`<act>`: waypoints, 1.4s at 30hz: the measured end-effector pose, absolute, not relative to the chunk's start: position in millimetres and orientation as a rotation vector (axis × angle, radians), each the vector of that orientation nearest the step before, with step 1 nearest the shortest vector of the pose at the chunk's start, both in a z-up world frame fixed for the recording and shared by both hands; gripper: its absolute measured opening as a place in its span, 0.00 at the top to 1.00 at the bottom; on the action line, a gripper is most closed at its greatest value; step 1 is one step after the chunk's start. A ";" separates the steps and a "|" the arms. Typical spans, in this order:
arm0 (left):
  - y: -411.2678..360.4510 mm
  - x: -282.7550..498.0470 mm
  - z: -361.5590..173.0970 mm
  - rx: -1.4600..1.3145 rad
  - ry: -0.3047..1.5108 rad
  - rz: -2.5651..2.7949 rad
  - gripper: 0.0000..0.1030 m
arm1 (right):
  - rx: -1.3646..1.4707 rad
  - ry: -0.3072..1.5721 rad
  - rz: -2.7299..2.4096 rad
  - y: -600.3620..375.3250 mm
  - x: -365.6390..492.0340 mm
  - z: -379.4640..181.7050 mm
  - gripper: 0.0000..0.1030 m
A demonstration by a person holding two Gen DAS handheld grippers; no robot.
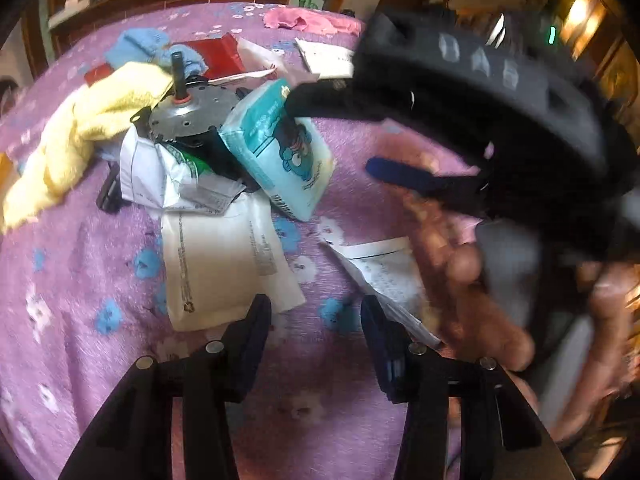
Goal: Organize soft objects
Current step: 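Grasp the teal cartoon packet with right tool while left tool grasps the white paper slip, then carry both items into the yellow-edged foam box and open both tools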
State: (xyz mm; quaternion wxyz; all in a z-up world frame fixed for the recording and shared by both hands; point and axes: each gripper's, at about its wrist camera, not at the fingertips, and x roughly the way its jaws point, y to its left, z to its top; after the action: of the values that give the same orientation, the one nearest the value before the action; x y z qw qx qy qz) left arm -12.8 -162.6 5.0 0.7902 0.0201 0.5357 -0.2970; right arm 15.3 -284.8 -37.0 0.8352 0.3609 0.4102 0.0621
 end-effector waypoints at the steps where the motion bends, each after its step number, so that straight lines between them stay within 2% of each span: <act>1: -159.1 -13.1 6.8 0.018 1.154 -0.649 0.54 | 0.781 0.865 0.136 -287.5 14.8 -38.7 0.16; 9: -151.0 -3.1 3.4 -0.128 1.236 -0.646 0.54 | 0.831 0.825 0.145 -298.0 5.9 -34.4 0.16; 11: -168.6 -1.0 -8.4 -0.113 1.230 -0.620 0.64 | 0.818 0.824 0.137 -297.7 5.2 -33.1 0.16; 15: -179.7 -0.8 -10.8 -0.072 1.211 -0.587 0.95 | 0.814 0.831 0.138 -298.0 6.8 -34.6 0.16; 18: -168.4 -3.5 -14.4 -0.144 1.216 -0.576 1.00 | 0.817 0.830 0.147 -296.6 7.2 -34.3 0.16; 23: -128.9 -28.4 5.9 -0.228 1.135 -0.540 1.00 | 0.767 0.806 0.200 -283.0 7.0 -24.5 0.16; 32: 0.5 -60.3 31.3 -0.320 1.036 -0.373 1.00 | 0.541 0.846 0.196 -246.6 19.2 -21.8 0.16; 36: 28.6 -56.4 13.5 -0.387 1.055 -0.379 1.00 | 0.413 0.870 0.168 -228.7 25.3 -26.1 0.11; 41: 32.2 -48.6 -0.9 -0.364 1.070 -0.447 1.00 | 0.386 0.901 0.121 -230.6 35.2 -40.8 0.11; 42: 30.7 -48.7 -3.0 -0.355 1.072 -0.471 1.00 | 0.379 0.895 0.114 -230.5 34.1 -41.2 0.15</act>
State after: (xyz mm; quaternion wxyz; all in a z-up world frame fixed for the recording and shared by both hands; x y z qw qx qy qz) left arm -48.7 30.7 -3.0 0.8185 -0.1668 0.5033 -0.2211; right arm 34.1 -230.5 -41.2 0.8826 0.1822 0.4298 0.0546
